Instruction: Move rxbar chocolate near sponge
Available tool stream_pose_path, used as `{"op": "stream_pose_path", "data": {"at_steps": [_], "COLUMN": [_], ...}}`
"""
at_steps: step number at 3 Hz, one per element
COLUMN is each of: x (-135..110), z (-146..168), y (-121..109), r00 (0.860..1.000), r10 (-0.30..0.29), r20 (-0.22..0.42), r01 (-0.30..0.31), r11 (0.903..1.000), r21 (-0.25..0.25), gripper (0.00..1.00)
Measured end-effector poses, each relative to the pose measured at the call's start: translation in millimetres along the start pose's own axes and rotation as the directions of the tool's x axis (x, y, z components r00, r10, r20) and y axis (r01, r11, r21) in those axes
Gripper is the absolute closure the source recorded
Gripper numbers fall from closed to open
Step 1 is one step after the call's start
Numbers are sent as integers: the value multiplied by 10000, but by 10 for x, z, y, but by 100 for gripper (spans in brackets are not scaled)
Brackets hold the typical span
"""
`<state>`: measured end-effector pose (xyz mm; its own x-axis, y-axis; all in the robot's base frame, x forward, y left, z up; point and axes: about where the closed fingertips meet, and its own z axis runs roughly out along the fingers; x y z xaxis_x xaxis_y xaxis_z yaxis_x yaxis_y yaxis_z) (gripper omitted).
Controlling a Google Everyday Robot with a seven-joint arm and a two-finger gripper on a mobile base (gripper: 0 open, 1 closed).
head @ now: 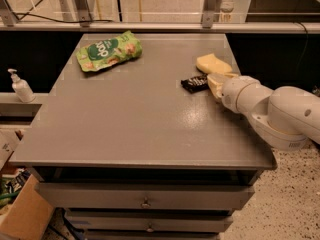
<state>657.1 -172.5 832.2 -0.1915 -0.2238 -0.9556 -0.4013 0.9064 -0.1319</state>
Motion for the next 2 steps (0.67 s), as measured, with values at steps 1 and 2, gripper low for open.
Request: {"op": "stream_pose_path", "data": {"at_steps": [1, 2], "x": [-22, -91], "z": [39, 18], "y": [-190, -516], "r00": [9999, 9999], "r10": [-102, -80], "r20": [25, 95], "r01": [101, 69], "r11": [9990, 9934], "r21": [428, 1144], "gripper": [100, 86]}}
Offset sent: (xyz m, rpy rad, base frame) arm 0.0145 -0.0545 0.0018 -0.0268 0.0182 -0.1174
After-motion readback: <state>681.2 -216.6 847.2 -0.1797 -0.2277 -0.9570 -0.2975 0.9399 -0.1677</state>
